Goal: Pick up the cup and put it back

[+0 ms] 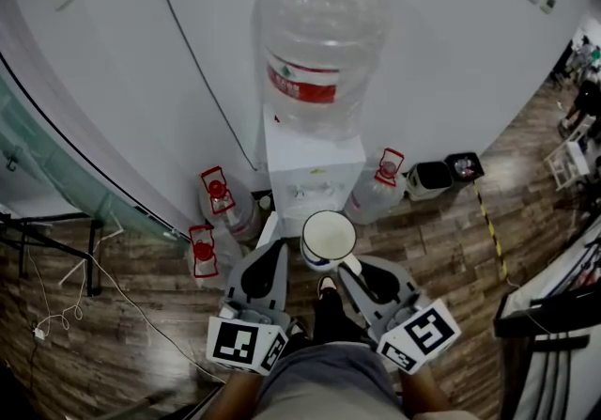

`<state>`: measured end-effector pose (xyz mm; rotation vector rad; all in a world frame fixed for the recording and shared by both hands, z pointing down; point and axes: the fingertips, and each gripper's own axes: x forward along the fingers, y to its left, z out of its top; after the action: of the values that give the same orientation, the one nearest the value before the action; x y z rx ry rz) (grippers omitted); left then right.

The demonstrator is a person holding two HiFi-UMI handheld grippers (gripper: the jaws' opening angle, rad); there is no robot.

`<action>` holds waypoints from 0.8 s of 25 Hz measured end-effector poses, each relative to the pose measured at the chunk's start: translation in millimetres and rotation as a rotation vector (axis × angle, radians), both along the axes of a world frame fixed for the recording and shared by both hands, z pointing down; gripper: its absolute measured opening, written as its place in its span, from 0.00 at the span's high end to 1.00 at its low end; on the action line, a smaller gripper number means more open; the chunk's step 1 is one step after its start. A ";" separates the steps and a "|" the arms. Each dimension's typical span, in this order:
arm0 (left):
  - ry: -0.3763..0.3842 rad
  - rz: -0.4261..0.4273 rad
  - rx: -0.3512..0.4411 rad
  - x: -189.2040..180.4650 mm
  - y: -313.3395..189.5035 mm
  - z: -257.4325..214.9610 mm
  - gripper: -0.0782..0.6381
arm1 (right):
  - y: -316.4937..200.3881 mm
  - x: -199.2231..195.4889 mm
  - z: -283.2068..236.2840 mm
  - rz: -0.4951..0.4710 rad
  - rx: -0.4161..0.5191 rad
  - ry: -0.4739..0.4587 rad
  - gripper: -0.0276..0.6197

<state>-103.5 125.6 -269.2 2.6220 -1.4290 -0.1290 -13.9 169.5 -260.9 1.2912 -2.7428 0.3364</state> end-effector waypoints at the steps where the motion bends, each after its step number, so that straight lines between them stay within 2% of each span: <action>1: -0.003 0.001 -0.001 -0.5 -0.2 0.2 0.88 | 0.0 0.0 0.0 0.003 0.001 0.002 0.85; 12: 0.042 0.036 0.002 3.7 3.1 -1.4 0.88 | 6.2 1.7 -2.0 0.031 0.007 -0.001 0.85; 20: 0.038 0.053 0.014 14.9 -3.8 -8.1 0.88 | 1.2 12.2 -6.2 0.052 0.016 -0.023 0.85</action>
<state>-88.6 121.8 -277.3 2.6513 -1.3505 -0.1831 -1.7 170.7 -267.2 1.3730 -2.7408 0.3362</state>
